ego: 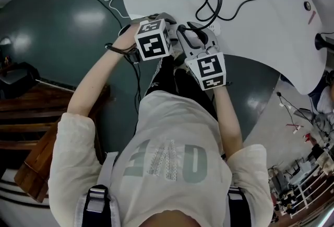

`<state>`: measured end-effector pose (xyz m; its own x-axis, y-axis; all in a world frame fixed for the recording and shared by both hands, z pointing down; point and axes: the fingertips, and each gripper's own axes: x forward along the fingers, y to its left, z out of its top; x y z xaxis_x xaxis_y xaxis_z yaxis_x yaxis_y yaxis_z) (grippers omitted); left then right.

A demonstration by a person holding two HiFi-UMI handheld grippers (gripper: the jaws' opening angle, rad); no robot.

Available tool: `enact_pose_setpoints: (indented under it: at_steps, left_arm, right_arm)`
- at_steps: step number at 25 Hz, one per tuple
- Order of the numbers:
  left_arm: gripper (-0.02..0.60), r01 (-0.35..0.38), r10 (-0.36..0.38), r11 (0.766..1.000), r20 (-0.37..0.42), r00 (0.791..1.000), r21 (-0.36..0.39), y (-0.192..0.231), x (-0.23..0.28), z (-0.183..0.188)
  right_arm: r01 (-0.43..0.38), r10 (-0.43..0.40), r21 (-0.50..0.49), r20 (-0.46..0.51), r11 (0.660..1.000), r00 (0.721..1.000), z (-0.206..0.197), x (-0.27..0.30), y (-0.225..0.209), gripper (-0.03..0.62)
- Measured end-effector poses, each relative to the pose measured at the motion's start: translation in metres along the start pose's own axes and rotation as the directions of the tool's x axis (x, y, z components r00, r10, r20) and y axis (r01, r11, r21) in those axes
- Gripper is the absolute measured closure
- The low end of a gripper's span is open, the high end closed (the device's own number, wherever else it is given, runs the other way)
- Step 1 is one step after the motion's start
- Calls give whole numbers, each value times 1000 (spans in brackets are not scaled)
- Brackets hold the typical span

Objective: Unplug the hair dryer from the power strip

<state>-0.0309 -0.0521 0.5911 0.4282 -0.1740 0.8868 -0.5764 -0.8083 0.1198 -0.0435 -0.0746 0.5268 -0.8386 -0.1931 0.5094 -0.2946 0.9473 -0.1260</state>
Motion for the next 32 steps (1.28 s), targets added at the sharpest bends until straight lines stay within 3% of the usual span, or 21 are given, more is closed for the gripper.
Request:
enact_pose_setpoints:
  at_steps: [5, 13, 18, 25, 32]
  left_arm:
    - [330, -5, 5, 1000, 0, 1000, -3, 0, 0, 0]
    - [330, -11, 12, 1000, -40, 999, 22, 0, 1, -1]
    - [330, 32, -31, 999, -84, 996, 21, -1, 3, -1]
    - [330, 74, -71, 997, -151, 986, 13, 0, 7, -1]
    - [322, 126, -124, 992, -168, 978, -3, -3, 16, 2]
  right_arm:
    - [9, -9, -37, 2, 999, 1000, -10, 13, 3, 530]
    - [38, -36, -68, 22, 997, 999, -6, 12, 5, 551]
    - [-10, 6, -231, -20, 973, 1000, -4, 11, 10, 553]
    - [-24, 23, -71, -16, 997, 1000, 0, 9, 3, 556]
    - [0, -1, -67, -8, 998, 1000, -2, 2, -2, 556]
